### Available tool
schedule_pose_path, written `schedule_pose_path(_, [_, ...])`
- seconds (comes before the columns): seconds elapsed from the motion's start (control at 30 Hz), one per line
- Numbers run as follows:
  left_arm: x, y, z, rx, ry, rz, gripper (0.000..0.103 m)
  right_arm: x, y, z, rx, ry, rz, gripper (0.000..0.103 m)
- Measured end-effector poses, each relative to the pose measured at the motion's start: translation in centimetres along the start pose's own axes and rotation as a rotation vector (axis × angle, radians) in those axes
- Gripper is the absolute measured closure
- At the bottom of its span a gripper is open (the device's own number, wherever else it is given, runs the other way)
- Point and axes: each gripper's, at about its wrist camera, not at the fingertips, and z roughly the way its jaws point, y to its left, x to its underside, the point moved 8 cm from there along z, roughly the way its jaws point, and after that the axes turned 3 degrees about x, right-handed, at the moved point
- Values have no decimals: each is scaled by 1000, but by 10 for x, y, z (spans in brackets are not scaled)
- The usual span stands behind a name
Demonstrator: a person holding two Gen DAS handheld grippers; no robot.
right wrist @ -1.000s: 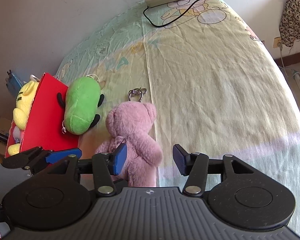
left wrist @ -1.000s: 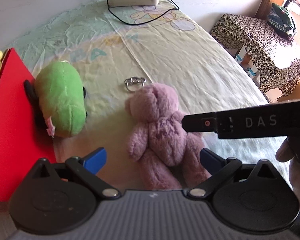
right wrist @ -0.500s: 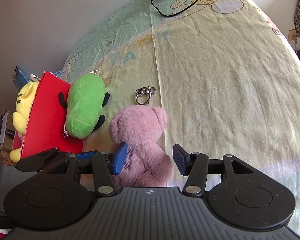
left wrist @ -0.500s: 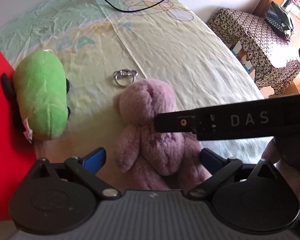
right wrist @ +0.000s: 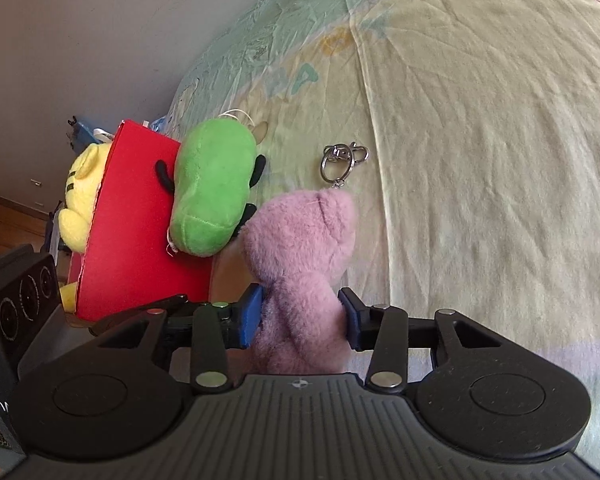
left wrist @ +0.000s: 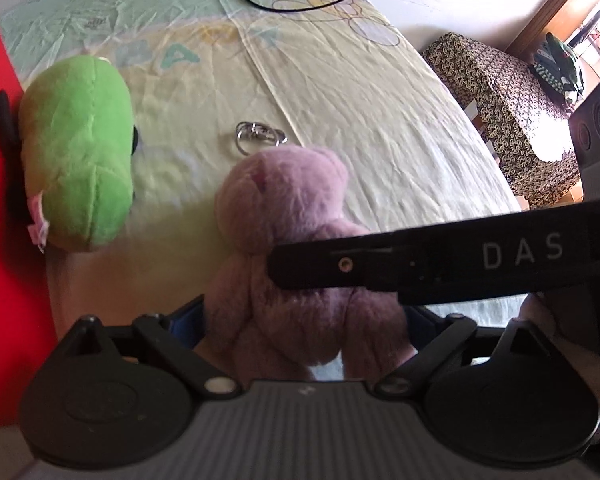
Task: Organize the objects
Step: 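Grasp the pink teddy bear by the head with the right gripper, then lift the pink teddy bear with the right gripper and carry it to the red box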
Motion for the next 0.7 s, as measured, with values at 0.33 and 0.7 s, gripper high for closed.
schedule_pose_path(0.33, [6, -11, 2, -75, 6, 96, 18, 10, 7, 3, -5, 59, -35, 60])
schedule_pose_path(0.7, [11, -19, -20, -78, -61, 107, 18, 19, 30, -16, 37, -13, -149, 60])
